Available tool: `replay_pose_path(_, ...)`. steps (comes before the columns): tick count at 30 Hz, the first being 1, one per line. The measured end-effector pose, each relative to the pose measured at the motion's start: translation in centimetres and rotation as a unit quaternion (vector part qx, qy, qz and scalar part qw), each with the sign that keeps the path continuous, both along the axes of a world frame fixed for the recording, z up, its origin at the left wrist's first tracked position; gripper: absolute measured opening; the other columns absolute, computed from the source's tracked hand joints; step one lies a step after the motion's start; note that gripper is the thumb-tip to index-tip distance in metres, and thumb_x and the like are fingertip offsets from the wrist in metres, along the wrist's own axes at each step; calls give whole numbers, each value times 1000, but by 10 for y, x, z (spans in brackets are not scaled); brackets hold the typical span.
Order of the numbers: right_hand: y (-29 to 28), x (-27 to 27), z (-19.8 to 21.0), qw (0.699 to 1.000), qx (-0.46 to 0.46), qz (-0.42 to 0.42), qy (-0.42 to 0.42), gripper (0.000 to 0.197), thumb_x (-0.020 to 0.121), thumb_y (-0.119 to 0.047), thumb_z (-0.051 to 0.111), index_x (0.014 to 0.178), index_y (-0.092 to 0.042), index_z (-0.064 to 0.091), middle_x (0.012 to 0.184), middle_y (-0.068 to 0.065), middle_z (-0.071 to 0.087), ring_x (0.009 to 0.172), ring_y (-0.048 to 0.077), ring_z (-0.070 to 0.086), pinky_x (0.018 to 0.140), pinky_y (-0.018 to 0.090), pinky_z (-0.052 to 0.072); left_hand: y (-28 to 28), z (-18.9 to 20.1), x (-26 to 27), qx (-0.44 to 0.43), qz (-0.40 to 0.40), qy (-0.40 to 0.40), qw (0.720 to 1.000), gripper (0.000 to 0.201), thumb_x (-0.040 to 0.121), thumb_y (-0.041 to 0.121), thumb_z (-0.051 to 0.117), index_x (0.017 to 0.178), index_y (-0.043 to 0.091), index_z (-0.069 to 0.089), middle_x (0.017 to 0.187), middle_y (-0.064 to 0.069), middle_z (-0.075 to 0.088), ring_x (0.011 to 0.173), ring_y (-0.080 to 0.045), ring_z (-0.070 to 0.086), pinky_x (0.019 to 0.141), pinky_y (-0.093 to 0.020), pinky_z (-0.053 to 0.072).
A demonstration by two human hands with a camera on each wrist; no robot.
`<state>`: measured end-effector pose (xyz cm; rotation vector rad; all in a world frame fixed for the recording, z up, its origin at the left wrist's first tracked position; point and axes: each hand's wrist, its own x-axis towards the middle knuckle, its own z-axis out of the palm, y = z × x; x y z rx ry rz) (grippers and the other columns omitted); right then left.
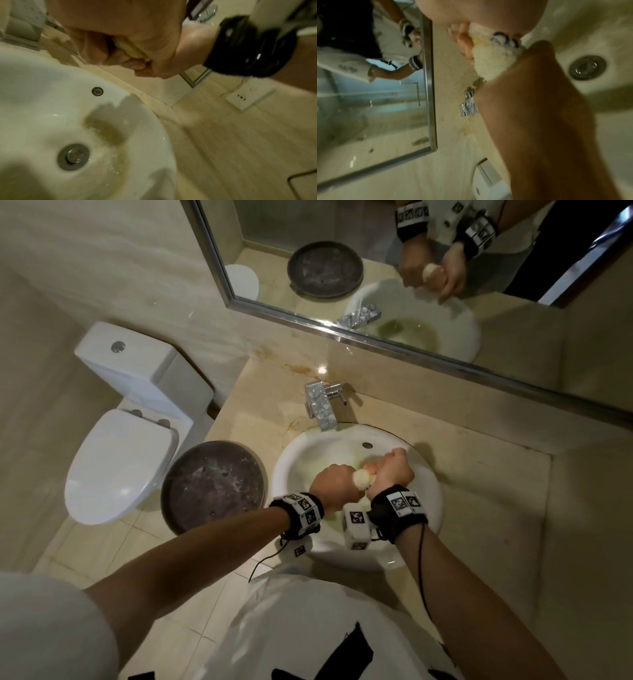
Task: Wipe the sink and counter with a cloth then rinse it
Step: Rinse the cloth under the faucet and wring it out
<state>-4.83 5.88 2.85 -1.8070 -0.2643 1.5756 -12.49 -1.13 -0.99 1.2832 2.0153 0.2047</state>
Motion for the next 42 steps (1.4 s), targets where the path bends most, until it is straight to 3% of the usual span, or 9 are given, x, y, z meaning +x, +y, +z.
replay_pose_path(8, -28, 27, -48, 952, 30, 262, -158, 18, 81, -19, 57, 86, -2, 61, 78, 8, 63, 70, 29, 62, 66, 35, 54, -7, -6, -14, 33, -190, 166, 967, 17, 93, 19, 52, 104, 6, 55, 84, -14, 65, 74, -35, 62, 58, -35, 35)
replay_pose_path(13, -22, 35, -92, 972, -23, 219, -88, 42, 104, -15, 36, 137, 8, 50, 109, 11, 57, 110, 26, 57, 97, 41, 49, -3, 0, -7, 42, -224, 167, 959, 20, 92, 20, 53, 105, 5, 56, 83, -14, 67, 73, -34, 62, 57, -34, 35)
replay_pose_path(15, -29, 36, -78, 971, -26, 223, -80, 36, 102, -13, 42, 125, 8, 60, 111, 14, 64, 94, 22, 59, 88, 36, 53, -6, -1, -5, 45, -236, 164, 957, 21, 91, 20, 54, 105, 4, 56, 82, -14, 66, 72, -33, 61, 57, -33, 34)
replay_pose_path(18, -38, 46, -63, 957, 7, 253, -142, 24, 95, -6, 56, 72, 0, 61, 63, 6, 59, 60, 19, 52, 53, 17, 47, -11, -7, -3, 33, -246, 172, 953, 22, 91, 20, 54, 107, 5, 56, 83, -13, 67, 72, -34, 62, 57, -34, 34)
replay_pose_path(21, -40, 46, -65, 968, -17, 217, -127, 40, 102, 1, 40, 68, -18, 40, 46, -8, 54, 79, 23, 50, 91, 31, 54, -13, -8, 0, 24, -247, 181, 952, 22, 93, 20, 52, 110, 6, 55, 83, -11, 66, 65, -30, 54, 56, -34, 35)
replay_pose_path(25, -43, 48, -45, 953, 32, 252, -164, 37, 95, -4, 54, 60, -8, 45, 53, 1, 45, 50, 17, 44, 36, 10, 31, -12, -5, 2, 24, -253, 186, 949, 19, 94, 20, 51, 108, 7, 53, 83, -11, 66, 63, -29, 49, 56, -34, 35)
replay_pose_path(27, -44, 55, -43, 943, 46, 273, -184, 33, 94, -8, 56, 63, -1, 50, 51, 3, 45, 44, 16, 41, 31, 12, 25, -11, -3, 3, 26, -260, 187, 947, 19, 94, 20, 50, 108, 7, 52, 83, -11, 66, 64, -30, 53, 56, -34, 35)
replay_pose_path(36, -37, 58, -49, 886, 74, 377, -259, 22, 90, -4, 56, 70, 3, 62, 61, 3, 56, 57, 20, 52, 36, 11, 34, -2, 4, 4, 49, -284, 198, 937, 19, 94, 22, 49, 106, 9, 54, 86, -12, 68, 76, -33, 63, 58, -32, 35)
replay_pose_path(42, -40, 62, -54, 925, 54, 332, -179, 11, 86, 8, 58, 81, 7, 67, 69, 4, 59, 70, 22, 59, 64, 21, 51, 0, 5, 6, 57, -320, 209, 922, 21, 95, 23, 48, 107, 8, 57, 87, -11, 69, 77, -32, 63, 58, -32, 35)
